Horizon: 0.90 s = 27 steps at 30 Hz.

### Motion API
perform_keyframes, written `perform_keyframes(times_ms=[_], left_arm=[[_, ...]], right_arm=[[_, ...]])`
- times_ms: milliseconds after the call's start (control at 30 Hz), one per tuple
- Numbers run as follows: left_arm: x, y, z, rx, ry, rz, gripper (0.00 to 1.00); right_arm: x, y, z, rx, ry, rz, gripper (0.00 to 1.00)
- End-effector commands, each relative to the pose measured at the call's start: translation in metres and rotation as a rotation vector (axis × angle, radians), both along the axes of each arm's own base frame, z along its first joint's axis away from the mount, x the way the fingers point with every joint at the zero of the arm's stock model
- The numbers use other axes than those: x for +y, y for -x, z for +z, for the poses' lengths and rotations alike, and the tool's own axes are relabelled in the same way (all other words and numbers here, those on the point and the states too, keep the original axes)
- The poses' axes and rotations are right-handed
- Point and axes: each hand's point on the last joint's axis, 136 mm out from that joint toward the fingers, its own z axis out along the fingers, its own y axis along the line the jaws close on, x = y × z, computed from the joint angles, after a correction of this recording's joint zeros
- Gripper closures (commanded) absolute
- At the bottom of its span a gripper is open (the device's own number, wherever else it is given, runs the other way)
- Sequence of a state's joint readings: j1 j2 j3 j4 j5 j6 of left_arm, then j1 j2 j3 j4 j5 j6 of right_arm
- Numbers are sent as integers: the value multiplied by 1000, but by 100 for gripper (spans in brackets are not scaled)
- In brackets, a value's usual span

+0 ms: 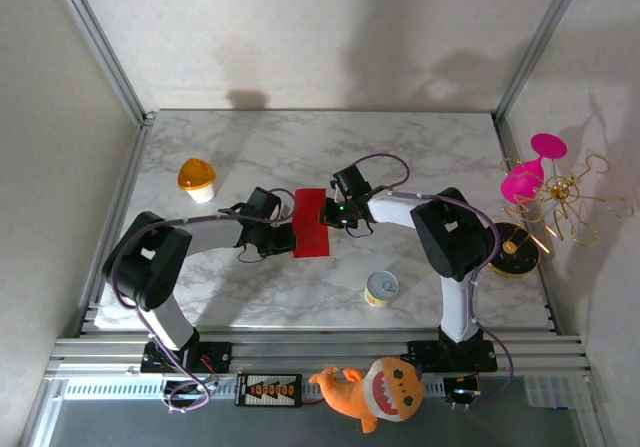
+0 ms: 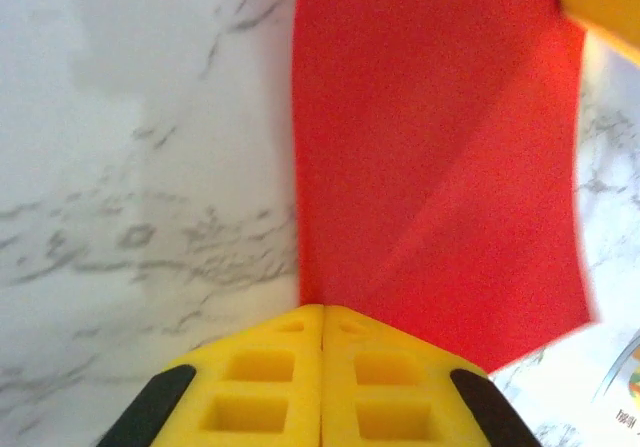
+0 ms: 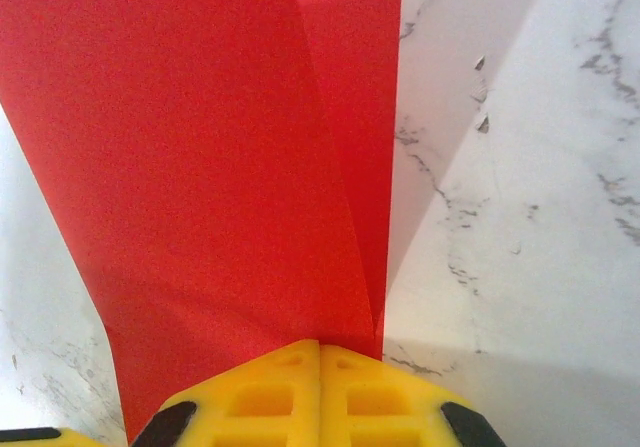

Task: Fold a paper plane with a square sheet of paper (pick it up from the middle)
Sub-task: First fold in half a square sheet of paper at the center of the table.

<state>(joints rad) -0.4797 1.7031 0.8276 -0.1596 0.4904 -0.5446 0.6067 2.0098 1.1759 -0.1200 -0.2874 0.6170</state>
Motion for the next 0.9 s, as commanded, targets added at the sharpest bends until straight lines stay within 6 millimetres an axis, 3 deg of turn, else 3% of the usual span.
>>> perform_keyframes(times_ms=[0,200,333,467,600,867], left_arm=[[21,26,-7,79,-91,-27,94],[-1,-7,36,-41,6,-2,93],[-22,-26,48,-85,79,38,92],[-35,-34,35,-71,80,48,92],[-43,-29,19,-28,87,31,93],[-24,3,-12,47,11,-10,93]], right_arm=[[-94,56,-98,223,436,-64,97],[-94,56,-98,225,433,-66,97],[-94,57,-99,228,429,-68,97],[-93,57,-99,231,425,-70,97],[-93,58,-100,233,425,-67,97],[-93,59,-101,233,425,-64,97]])
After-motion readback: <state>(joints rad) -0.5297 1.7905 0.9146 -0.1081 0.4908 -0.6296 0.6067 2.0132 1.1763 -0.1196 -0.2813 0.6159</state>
